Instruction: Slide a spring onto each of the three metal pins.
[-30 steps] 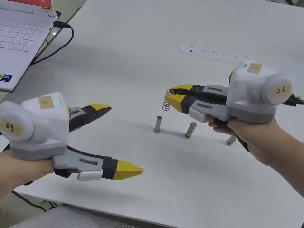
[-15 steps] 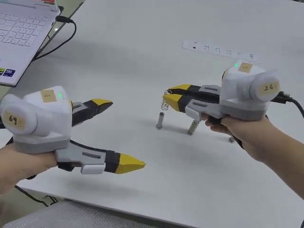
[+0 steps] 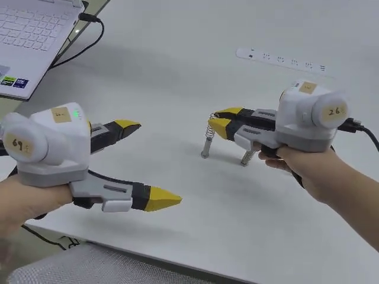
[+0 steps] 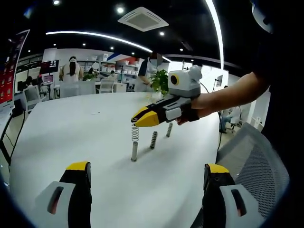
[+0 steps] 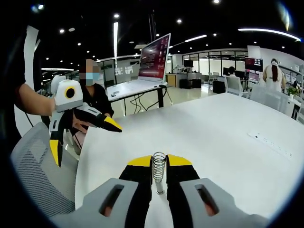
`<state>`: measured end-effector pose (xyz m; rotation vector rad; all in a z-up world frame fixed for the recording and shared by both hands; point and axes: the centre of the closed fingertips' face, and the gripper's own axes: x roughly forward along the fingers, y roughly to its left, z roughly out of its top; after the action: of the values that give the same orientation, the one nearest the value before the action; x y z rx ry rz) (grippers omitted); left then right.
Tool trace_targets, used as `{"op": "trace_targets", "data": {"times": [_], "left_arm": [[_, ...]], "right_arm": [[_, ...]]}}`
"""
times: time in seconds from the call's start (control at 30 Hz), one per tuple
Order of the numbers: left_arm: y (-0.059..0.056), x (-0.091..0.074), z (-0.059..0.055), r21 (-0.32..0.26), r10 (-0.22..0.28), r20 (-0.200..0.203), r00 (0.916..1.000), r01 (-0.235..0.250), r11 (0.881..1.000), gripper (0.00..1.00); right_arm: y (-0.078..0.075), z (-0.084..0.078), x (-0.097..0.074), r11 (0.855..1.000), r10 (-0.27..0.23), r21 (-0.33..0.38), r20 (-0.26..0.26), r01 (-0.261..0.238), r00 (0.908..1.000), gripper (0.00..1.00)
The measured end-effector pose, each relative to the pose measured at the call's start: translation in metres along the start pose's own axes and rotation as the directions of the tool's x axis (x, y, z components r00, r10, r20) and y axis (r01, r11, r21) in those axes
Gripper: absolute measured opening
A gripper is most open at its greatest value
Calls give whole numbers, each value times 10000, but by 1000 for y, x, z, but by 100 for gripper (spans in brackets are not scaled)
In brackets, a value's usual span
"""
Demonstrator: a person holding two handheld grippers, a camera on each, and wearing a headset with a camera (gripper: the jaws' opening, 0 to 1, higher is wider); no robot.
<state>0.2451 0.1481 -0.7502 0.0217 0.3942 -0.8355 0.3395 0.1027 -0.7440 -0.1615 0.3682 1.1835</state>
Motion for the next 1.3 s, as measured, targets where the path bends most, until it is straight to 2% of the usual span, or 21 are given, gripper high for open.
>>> {"op": "trace_targets", "data": {"times": [0.37,1.0,1.1,1.13,1.3], "left_arm": [[0,0,0,-52,-2,-19,10000,2,10000,96],[1,3,-1,-58,-47,-101,9999,47,10000,96],[1,3,-2,-52,-56,-115,9999,55,10000,96],[1,3,-2,-52,-70,-139,9999,70,10000,96],[1,4,-2,-62,-60,-121,9999,59,10000,96]], "right_arm": [[-4,-7,-1,9998,-77,169,-54,78,10000,8],[-1,-15,5,9994,29,348,-177,-23,9998,8],[0,-21,6,9999,36,111,-411,-32,9991,8],[1,-20,6,9997,36,222,-274,-30,9996,8],[-1,-20,7,9994,-25,355,-220,33,9998,8]]}}
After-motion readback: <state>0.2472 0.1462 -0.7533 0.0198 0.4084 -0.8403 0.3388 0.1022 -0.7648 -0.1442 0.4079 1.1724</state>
